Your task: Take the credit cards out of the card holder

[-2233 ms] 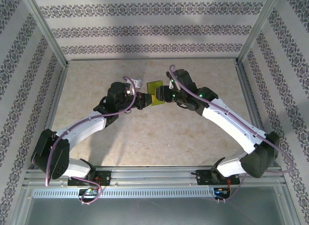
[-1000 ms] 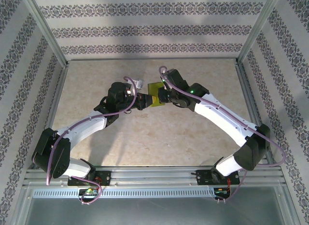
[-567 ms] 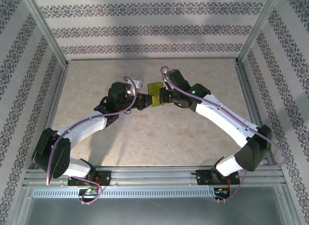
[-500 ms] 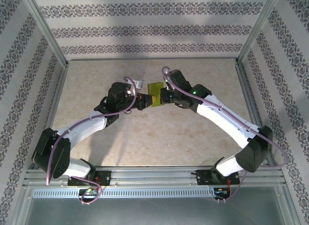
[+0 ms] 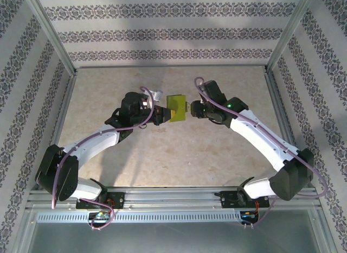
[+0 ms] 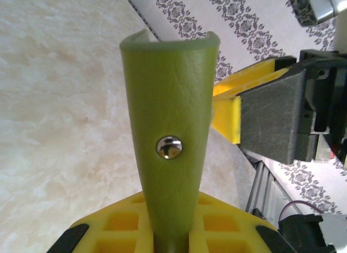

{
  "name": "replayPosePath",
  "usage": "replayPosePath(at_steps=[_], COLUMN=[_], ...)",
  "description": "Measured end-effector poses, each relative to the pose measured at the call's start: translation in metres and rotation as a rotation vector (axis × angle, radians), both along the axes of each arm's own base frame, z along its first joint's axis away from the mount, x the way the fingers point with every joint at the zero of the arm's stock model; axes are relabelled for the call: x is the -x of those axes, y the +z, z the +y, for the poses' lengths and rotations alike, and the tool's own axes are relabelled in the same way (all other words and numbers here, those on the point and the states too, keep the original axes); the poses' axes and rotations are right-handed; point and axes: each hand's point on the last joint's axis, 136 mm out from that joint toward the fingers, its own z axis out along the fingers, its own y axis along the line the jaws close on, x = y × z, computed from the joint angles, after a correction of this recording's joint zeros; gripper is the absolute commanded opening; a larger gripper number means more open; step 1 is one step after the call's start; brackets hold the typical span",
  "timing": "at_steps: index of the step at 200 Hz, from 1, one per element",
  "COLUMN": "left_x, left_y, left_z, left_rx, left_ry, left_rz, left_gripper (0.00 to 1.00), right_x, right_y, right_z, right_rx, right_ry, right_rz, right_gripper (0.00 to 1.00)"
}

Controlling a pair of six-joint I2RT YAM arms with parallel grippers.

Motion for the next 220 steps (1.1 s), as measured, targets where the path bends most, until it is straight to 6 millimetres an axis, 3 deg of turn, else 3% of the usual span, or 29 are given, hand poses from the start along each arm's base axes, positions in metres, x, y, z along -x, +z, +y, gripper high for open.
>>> replayPosePath(at_steps=[49, 101, 131, 167, 220], left_x=[0.006, 0.007, 0.01, 0.016, 0.019], left_y=[0.016, 0.02, 0.03, 0.038, 0.047], left_z=[0.0, 0.0, -0.004, -0.007, -0.006], left_rx=[-0.04, -0.049, -0.027, -0.006, 0.042], left_ry=[-0.046, -0.069, -0.109, -0.15, -0.19], left_rz=[-0.07, -0.08, -0.094, -0.104, -0.093], left_gripper=[0.0, 0.0, 0.0, 0.0, 0.0], right_x=[0.009, 0.023, 0.026, 0.021, 0.018], right_y=[0.012, 0.03, 0.037, 0.029, 0.032], right_z=[-0.016, 0.017, 0.035, 0.038, 0.019], right_rx=[-0.169, -0.406, -0.452, -0.454, -0.487], right_ry=[0.018, 0.19, 0.267, 0.274, 0.235], right_rz=[-0.039, -0.091, -0.103, -0.089, -0.125], right_gripper=[0.64, 0.79, 0.78, 0.7, 0.63])
